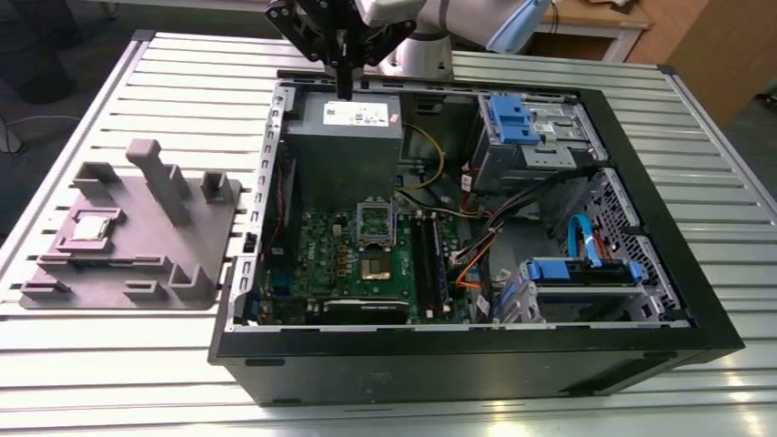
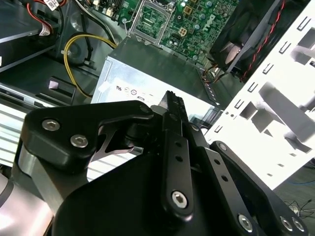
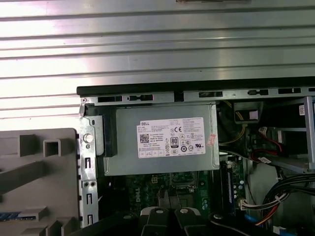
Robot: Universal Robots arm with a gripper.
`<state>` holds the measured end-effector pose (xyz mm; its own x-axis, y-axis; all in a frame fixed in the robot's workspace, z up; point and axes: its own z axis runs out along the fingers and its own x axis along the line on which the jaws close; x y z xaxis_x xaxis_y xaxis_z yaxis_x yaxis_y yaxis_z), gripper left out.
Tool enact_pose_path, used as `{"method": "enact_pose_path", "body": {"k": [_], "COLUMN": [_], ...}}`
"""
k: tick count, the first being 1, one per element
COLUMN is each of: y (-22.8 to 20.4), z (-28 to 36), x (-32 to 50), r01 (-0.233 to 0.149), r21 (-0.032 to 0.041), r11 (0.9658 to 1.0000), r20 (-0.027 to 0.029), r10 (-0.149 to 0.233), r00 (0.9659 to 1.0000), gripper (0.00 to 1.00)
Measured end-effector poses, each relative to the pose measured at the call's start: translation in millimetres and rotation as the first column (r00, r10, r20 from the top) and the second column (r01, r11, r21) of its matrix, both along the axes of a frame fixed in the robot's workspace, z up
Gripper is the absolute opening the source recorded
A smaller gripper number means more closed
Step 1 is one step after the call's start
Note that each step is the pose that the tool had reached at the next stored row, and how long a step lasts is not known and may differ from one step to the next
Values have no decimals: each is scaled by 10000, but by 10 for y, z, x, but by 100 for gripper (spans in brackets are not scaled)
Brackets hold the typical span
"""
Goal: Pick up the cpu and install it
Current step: 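Reach for the cpu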
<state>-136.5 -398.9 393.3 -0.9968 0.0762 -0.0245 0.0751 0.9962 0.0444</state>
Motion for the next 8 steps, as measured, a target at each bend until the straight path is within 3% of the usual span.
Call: {"method": "enact_pose_path", "body": {"k": [8], "y": [0], "z": [0], "x": [-30], "r01": [0], "r21": [0], "r11": [10000], "r20": [0], "r10": [0], "r00": [10000], "gripper": [11]}}
